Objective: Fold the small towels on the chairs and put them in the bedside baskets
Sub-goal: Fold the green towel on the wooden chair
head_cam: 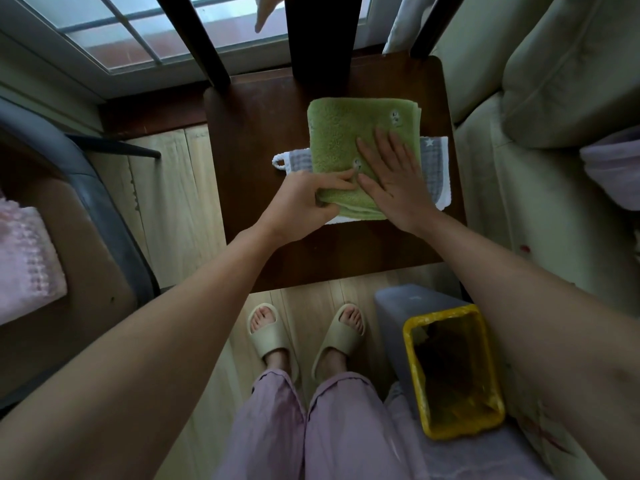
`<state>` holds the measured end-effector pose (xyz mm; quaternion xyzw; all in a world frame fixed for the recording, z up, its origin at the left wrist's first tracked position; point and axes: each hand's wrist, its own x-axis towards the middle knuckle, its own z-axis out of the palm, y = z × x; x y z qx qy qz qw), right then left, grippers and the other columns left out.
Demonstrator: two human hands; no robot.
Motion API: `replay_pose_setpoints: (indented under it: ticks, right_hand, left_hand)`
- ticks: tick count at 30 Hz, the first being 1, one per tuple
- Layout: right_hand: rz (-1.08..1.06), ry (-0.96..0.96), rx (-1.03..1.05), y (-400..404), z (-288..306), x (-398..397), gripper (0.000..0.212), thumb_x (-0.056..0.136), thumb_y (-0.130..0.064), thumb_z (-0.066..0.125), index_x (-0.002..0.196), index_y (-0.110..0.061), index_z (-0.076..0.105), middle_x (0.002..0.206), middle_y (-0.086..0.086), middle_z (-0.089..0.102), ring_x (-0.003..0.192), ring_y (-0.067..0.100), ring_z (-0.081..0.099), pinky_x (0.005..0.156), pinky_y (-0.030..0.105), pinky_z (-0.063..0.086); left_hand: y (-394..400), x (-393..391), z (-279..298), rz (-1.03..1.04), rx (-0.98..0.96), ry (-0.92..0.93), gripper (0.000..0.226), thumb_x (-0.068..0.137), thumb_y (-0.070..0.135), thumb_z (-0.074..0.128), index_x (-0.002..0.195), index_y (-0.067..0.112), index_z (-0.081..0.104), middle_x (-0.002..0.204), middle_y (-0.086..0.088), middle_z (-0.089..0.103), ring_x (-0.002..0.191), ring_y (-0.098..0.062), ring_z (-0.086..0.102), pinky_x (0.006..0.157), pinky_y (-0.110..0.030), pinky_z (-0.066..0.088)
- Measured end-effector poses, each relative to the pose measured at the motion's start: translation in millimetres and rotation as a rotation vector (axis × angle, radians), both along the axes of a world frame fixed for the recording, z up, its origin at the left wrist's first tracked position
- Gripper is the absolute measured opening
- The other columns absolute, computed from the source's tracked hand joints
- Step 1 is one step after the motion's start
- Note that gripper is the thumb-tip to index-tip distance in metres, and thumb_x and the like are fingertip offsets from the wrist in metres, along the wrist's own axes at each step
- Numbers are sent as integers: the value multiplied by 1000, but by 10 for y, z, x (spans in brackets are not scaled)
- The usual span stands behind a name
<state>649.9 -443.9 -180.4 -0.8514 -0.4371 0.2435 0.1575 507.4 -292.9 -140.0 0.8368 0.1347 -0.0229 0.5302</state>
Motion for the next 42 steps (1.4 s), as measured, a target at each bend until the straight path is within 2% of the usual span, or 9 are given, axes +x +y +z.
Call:
replay_pose_setpoints:
  ticks: [4,8,14,19,23,26,31,35,42]
  right_hand:
    - [45,-97,-17,-65,-46,-61,65,97,-56,22,155,-31,6,163,3,-6,149,16,-14,114,23,-20]
    - [19,-72,-13,-29,15,-92,66,96,-57,19,155,-30,7,164,3,-6,149,15,-13,116,26,-16]
    - [-295,-28,115,101,4,-73,64,98,-51,20,155,-25,12,164,5,-2,150,20,-6,122,45,-1]
    - [-265,-142,62,-70,-172,-104,63,101,-50,24,156,-26,4,163,7,-7,150,24,-7,122,48,6]
    - [-228,-159,59,-89,-197,-76,65,100,-52,25,155,-26,3,163,8,-6,150,25,-8,122,45,3]
    - [-220,-153,58,-84,-180,-86,64,100,-52,25,155,-27,2,163,7,-8,150,25,-9,122,45,2]
    - [-209,-170,60,-94,-162,-95,63,101,-49,25,156,-24,6,163,9,-7,150,26,-10,122,41,0]
    - [-198,-144,41,-87,-147,-68,63,100,-51,21,155,-26,4,163,9,-8,149,24,-12,121,38,-2]
    - [42,-83,-48,46,138,-90,66,98,-58,25,155,-32,5,163,4,-8,150,25,-2,115,49,20]
  left_hand:
    - [20,-111,-32,-50,-3,107,40,85,-6,58,122,8,65,141,0,52,116,-5,52,75,-1,43]
    - [128,-51,81,-119,-144,270,34,93,15,54,125,19,64,145,10,47,132,-3,42,108,-24,40]
    - [-53,358,15,387,356,242,43,103,43,31,140,29,46,155,0,26,122,-26,52,90,-45,51]
    - [-64,338,-226,102,331,289,55,103,43,28,154,36,6,161,-8,-5,147,-28,13,109,-47,35]
    - [77,219,-286,-45,318,325,67,101,46,32,152,37,-10,160,-5,-15,148,-27,5,110,-47,33]
    - [125,303,-217,-23,246,341,74,99,42,43,152,38,-8,160,-6,-2,145,-25,17,109,-47,37]
    - [250,598,-55,328,-316,213,80,96,36,55,151,44,-2,154,3,30,133,-11,39,106,-36,39]
    - [197,720,-62,240,-252,197,55,99,21,52,149,31,32,148,1,40,122,-1,41,98,-4,37]
    - [349,140,48,424,-184,159,55,92,25,62,143,37,43,136,3,39,127,-12,43,108,-38,43]
